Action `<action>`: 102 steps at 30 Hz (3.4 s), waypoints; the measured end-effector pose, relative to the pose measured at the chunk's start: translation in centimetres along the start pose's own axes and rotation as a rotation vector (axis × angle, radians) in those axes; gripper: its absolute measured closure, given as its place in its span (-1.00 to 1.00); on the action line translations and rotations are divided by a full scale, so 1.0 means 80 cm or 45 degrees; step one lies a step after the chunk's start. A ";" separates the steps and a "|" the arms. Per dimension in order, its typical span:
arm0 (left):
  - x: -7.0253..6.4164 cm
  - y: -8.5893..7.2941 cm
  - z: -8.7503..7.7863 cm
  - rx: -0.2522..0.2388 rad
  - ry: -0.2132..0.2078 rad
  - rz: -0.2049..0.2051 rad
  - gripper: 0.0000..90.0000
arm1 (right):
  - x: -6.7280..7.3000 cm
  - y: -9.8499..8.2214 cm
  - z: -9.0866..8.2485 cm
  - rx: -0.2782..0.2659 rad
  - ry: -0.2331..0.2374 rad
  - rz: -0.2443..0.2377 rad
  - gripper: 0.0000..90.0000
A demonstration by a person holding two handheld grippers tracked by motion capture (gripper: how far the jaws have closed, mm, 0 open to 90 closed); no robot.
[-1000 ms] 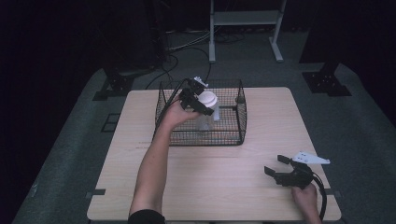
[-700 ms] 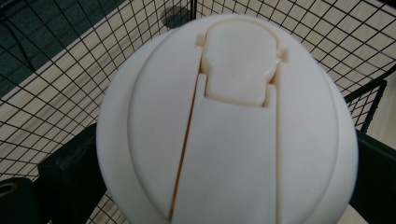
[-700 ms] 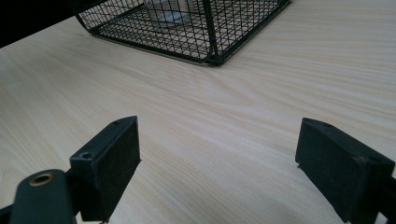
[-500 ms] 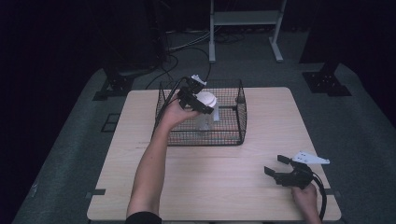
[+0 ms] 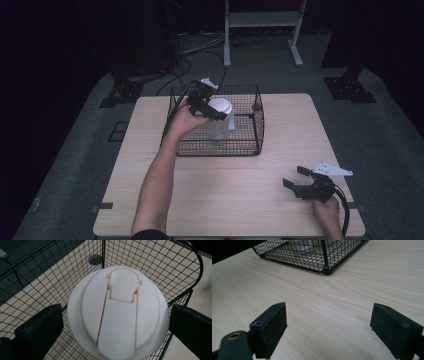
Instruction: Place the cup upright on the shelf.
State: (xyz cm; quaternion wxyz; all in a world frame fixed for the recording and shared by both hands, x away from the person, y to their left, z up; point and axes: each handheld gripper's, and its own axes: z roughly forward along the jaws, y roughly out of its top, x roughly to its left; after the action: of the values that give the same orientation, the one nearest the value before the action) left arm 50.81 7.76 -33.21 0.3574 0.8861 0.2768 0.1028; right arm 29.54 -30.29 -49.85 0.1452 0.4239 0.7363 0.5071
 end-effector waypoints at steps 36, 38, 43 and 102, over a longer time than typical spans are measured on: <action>-0.012 -0.056 -0.088 -0.164 0.022 -0.002 -1.00 | 0.003 0.000 0.001 0.015 -0.037 -0.017 -0.71; -0.013 -0.062 -0.093 -0.173 0.026 -0.004 -1.00 | 0.003 0.000 0.001 0.016 -0.039 -0.018 -0.71; -0.018 -0.075 -0.105 -0.195 0.026 0.002 -1.00 | 0.003 0.000 0.001 0.015 -0.043 -0.014 -0.71; -0.083 -0.202 -0.121 -0.208 -0.035 0.019 -1.00 | 0.005 -0.001 0.001 0.021 -0.055 -0.023 -0.71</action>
State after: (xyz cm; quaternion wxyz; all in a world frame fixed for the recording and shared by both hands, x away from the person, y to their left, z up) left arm 34.93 19.13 -37.29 0.4316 0.8572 0.2559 0.1155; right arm 29.33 -29.94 -49.87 0.1621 0.4292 0.7409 0.4905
